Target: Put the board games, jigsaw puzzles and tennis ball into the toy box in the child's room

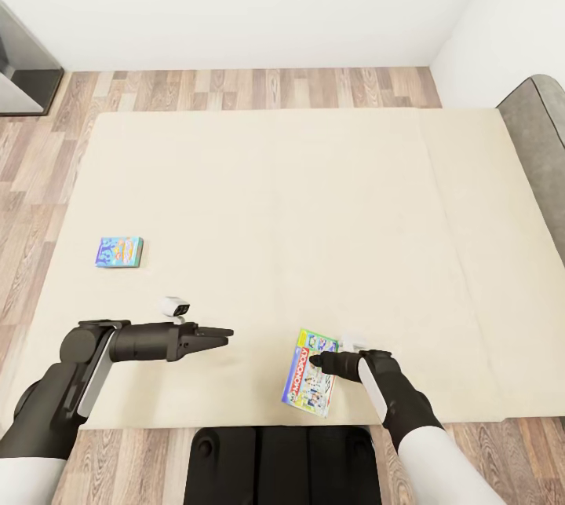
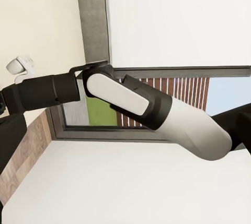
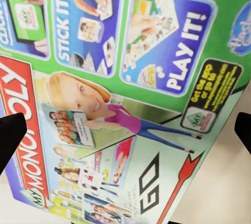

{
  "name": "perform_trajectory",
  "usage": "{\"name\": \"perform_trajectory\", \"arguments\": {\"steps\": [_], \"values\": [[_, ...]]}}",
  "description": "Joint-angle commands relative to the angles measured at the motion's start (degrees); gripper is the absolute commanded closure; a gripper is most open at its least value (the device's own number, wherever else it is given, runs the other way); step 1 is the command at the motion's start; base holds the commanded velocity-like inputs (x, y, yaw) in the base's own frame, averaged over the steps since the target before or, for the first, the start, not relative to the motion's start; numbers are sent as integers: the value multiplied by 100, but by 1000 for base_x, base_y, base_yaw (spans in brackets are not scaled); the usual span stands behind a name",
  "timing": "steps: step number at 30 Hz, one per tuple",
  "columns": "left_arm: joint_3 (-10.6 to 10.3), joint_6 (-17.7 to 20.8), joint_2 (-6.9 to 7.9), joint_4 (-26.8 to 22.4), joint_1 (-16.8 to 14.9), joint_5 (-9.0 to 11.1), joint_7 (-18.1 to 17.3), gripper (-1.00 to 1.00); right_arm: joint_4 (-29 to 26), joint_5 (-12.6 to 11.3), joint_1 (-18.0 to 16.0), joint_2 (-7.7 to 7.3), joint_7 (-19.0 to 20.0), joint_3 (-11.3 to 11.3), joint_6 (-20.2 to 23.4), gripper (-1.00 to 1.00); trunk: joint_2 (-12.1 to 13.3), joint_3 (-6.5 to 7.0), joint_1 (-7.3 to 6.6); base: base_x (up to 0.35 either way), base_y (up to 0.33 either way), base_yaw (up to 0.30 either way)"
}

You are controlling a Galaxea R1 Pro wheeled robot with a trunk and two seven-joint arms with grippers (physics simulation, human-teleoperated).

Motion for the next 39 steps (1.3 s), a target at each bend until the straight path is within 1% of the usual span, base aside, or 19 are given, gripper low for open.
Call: {"name": "perform_trajectory", "arguments": {"steps": [1,39], "values": [[-4,61,2,-1,-2,4,-17,-100,-9,-30,-1,6,7,-27,35,-100,-9,-6,3,0,0,0],[9,61,2,-1,-2,3,-17,-100,-4,-29,-1,24,7,-18,33,-100,-9,-6,3,0,15,0]]}}
